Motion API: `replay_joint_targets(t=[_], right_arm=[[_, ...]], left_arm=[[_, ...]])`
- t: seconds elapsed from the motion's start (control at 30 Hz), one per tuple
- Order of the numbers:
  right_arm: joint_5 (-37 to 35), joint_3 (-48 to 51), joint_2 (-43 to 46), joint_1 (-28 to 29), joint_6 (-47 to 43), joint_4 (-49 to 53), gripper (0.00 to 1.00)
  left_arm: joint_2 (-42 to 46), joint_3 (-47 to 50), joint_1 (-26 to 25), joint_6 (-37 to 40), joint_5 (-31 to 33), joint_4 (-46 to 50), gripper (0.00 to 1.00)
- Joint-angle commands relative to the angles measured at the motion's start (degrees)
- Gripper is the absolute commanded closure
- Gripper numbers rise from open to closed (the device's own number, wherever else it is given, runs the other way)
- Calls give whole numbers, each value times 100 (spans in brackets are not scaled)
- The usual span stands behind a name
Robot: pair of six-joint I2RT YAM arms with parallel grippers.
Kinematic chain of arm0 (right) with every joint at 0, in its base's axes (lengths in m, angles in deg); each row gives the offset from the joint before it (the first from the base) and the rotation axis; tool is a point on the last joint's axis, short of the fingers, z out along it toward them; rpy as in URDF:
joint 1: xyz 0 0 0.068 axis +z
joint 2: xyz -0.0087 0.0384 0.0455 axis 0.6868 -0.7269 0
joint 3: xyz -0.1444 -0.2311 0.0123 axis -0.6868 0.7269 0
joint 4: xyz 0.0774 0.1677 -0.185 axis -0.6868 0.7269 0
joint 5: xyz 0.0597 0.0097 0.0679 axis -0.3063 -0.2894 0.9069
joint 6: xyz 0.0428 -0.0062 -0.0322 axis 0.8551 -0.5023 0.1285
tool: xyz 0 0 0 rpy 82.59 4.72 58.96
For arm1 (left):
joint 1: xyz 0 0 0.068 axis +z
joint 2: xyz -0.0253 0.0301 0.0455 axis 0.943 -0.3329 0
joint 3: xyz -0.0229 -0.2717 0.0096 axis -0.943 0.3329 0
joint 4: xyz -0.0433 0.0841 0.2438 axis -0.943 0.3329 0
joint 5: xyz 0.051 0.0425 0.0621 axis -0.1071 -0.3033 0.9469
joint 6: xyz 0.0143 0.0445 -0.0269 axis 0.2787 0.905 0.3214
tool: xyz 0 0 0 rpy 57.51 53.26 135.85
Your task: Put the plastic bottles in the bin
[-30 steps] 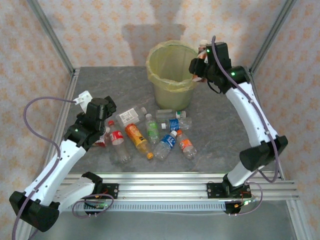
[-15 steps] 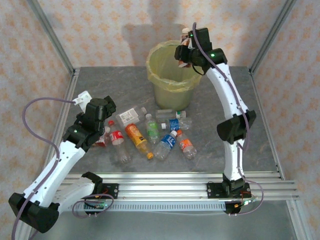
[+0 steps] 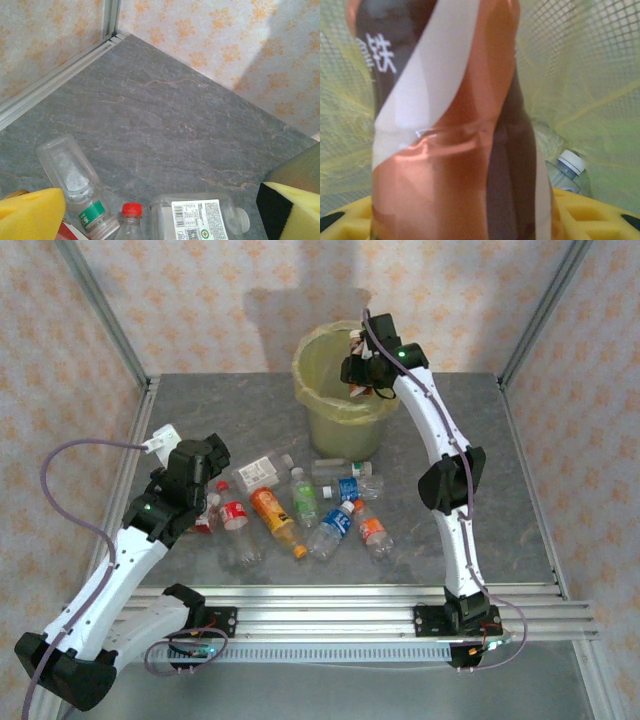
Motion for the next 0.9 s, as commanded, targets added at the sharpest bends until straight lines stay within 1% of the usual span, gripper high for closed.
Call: replay_joint_targets(t=[0.0,0.17,0.43,0.53,0.7,0.87], right_arm=[[-102,-195,-167,48,-221,191,64],[-239,-212,-349,47,-299,252,62],[-319,-303,-626,48,-350,301,52],[-321,-334,-697,48,-350,321,46],[-381,-405,-759,54,-341,397,32],[-462,-517,-746,54,-340,498,22]], left_arm=[[92,83,67,-32,105,202,0],[153,93,65,-107,219,275,0],[251,124,67,-172,338,364,0],[268,126,67,-253,428,460,0],[317,139,67,-409,623,646,0],[321,144,97,-453,710,819,0]])
